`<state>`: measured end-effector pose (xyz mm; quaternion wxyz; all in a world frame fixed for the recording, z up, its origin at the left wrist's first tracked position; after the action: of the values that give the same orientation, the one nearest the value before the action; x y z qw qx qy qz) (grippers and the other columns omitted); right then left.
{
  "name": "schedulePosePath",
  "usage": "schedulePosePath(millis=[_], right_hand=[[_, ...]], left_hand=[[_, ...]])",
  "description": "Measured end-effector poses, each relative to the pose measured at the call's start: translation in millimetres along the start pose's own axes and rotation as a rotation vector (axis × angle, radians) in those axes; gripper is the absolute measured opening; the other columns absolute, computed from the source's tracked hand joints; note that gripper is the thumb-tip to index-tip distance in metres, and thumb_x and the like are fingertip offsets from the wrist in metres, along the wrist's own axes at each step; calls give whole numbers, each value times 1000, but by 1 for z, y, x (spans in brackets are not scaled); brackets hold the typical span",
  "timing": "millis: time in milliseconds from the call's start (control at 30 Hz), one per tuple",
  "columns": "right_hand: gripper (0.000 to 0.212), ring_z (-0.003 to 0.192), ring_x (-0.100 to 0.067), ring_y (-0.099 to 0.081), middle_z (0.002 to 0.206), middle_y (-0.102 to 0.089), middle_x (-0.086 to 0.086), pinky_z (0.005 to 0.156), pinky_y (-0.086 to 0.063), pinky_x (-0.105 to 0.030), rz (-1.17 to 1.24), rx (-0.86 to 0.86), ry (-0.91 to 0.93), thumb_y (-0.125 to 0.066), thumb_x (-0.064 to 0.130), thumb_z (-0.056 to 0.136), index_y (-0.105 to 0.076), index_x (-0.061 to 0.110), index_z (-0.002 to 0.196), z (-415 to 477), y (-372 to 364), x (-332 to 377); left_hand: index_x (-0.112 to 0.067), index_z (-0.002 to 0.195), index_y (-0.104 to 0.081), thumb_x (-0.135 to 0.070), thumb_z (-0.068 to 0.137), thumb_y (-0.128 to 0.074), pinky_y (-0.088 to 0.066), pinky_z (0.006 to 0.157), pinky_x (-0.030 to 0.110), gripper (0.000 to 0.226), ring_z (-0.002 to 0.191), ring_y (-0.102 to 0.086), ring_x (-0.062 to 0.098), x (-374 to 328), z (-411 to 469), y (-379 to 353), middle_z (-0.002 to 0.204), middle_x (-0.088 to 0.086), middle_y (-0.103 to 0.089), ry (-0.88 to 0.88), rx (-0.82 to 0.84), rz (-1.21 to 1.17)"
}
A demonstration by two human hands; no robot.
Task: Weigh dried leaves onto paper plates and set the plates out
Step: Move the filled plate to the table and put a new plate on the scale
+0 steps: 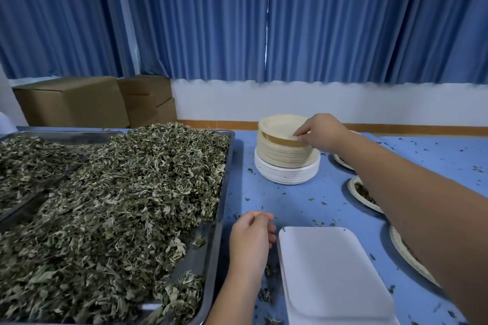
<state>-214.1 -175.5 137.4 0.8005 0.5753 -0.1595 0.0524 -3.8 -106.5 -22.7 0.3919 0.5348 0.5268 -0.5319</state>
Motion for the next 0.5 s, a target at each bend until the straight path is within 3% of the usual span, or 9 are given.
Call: schedulePosePath(millis=[67,133,200,300,500], right_hand=[[19,97,-12,-57,111,-69,1,78,-40,-17,-15,-36,81,-62,14,92,-74,14,107,-14,4,4],[18,103,-20,-59,106,-69,-3,86,-42,-25,-13,-79,180,-63,15,92,-75,13,105,-37,5,9],[17,97,-21,-62,99,-70,-4,86,-43,-27,51,-124,250,-65,14,91,-76,11,103,-70,5,13],[17,86,-14,-63,94,-68,3,77,-43,-16,137,-147,292,-66,9,89,-76,12,103,-131,4,12],[28,79,-8,-66,96,-68,3,72,-46,-10,88,-30,358,-72,-7,79,-77,10,101,-236,-7,-5]], left_hand=[[-11,82,-68,-9,92,-53,-44,52,22,18,51,-52,9,0,1,0,59,-4,-61,7,5,-6],[-11,83,-69,-9,91,-53,-44,53,22,18,52,-53,9,0,2,0,61,-3,-62,4,6,-8],[-10,84,-69,-9,91,-53,-45,54,23,18,52,-53,10,-1,4,1,63,-1,-62,-2,-2,-9],[-8,86,-68,-8,93,-51,-44,52,22,18,52,-53,11,0,6,3,61,-2,-61,-10,-26,-29],[-9,86,-65,-12,97,-45,-46,57,25,22,59,-56,15,3,5,8,66,3,-62,-34,-81,-40]])
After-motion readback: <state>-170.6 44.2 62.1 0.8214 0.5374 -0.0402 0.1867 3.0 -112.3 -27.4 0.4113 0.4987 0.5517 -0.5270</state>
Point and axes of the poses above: each hand's wrist, its own z-axis towards the middle knuckle, its own y-axis out of the back of the hand, x = y × z, the point moved 6 cm from there along z, towards the middle knuckle
